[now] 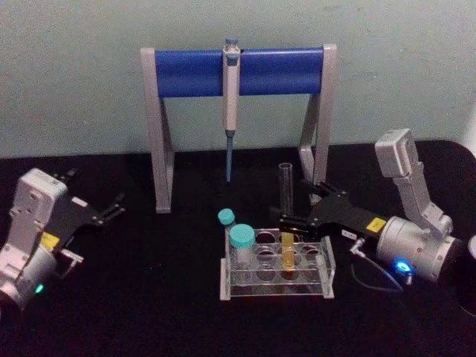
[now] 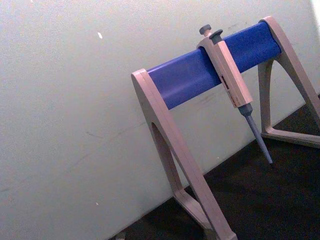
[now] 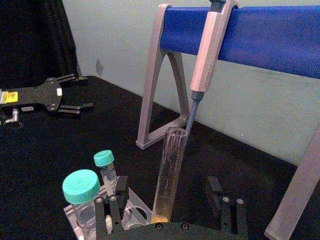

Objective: Pick up the test tube from the test tube rack, shake it, then place it back into the test tube rack.

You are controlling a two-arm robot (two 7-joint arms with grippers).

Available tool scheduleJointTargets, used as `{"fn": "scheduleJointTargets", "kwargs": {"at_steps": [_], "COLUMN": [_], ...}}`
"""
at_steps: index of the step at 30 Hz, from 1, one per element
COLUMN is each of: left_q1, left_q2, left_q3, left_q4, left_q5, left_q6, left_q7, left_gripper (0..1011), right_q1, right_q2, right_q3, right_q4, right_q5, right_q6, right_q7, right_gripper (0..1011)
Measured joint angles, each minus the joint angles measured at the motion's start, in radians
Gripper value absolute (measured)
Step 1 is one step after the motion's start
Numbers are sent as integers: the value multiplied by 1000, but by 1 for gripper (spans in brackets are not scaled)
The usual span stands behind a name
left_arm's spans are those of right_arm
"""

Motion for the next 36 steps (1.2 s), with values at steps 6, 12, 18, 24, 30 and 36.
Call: {"fn": "scheduleJointTargets", "kwargs": {"at_steps": [6,12,18,24,30,36], "left_q1": [0,0,0,0,0,0], "left_q2": [0,0,0,0,0,0], "left_q3": [0,0,0,0,0,0], "left_q4": [0,0,0,0,0,0], "left_q5": [0,0,0,0,0,0], "left_q6": [0,0,0,0,0,0], "left_q7": [0,0,0,0,0,0], "left_gripper": [1009,1010,1009,1010,1010,1010], "right_q1": [19,33,31,30,28,28], "right_q2": [-8,-14,-13,-13,-12,-12], "right_q3": [-12,-18,-18,-17,-16,-16], "right_q4": [24,46,43,41,39,38], "right_q5": [1,5,5,4,4,3], "right_q6": [-1,-3,-3,-4,-4,-4], "right_q7": [10,17,17,16,15,15], "right_gripper": [1000,1000,1000,1000,883,717]}}
